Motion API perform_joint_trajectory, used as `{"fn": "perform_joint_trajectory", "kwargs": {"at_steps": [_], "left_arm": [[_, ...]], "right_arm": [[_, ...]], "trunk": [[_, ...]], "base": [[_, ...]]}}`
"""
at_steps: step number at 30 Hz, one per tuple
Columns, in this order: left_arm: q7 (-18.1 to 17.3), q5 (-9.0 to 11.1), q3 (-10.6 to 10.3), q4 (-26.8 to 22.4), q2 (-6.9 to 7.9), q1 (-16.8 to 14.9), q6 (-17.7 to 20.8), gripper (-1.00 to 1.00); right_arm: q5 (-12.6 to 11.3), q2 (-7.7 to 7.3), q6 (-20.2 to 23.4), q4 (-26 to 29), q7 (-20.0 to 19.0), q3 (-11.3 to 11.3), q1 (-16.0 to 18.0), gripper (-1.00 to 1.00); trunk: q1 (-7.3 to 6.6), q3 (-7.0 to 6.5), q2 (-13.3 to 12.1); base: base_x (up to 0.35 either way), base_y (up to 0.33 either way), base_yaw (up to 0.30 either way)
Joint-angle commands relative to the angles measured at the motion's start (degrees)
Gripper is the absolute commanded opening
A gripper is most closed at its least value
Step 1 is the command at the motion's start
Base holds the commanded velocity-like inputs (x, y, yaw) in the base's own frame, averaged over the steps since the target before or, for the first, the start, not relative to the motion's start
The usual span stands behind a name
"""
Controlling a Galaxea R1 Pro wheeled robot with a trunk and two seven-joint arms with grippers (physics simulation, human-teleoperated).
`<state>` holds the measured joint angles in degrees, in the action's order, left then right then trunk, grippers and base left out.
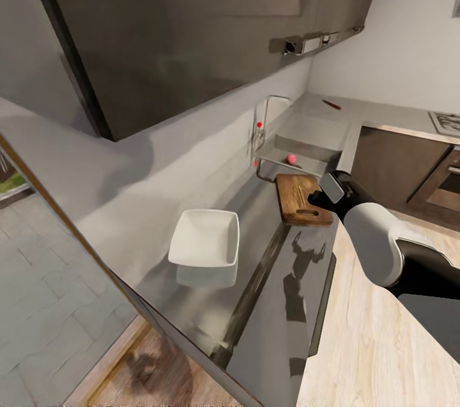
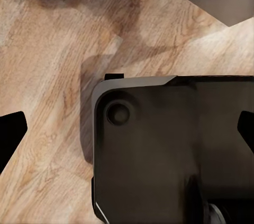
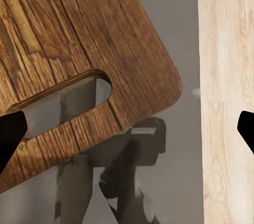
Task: In the kitchen, take the Vidalia onion out of the sink, dice it on the chopping board with the paring knife, put the diced onion into the bowl on the countertop, then place both the paring knife and the chopping board into the sink.
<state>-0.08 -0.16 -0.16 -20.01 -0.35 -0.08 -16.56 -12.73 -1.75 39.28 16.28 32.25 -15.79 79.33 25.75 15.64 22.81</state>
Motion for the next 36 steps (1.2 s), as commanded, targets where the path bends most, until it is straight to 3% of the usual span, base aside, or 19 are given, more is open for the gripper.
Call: {"fn": "perform_joint_trajectory", "kwargs": {"at_steps": [1,12,36], "left_arm": [[-0.01,-0.02,-0.01,-0.03,0.0,-0.01,-0.13,1.0],[-0.01,-0.02,-0.01,-0.03,-0.01,-0.01,-0.13,1.0],[-0.01,-0.02,-0.09,0.15,-0.09,-0.01,-0.13,1.0]], "right_arm": [[-0.61,0.0,0.1,0.07,0.45,0.05,0.04,1.0],[-0.63,0.0,0.1,0.07,0.45,0.05,0.04,1.0],[-0.59,-0.02,0.1,0.07,0.45,0.05,0.04,1.0]], "trunk": [[0.03,0.19,0.11],[0.03,1.21,0.11],[0.03,3.42,0.11]], "base": [[0.043,0.0,0.0],[0.124,0.039,0.0],[-0.031,-0.051,0.0]]}}
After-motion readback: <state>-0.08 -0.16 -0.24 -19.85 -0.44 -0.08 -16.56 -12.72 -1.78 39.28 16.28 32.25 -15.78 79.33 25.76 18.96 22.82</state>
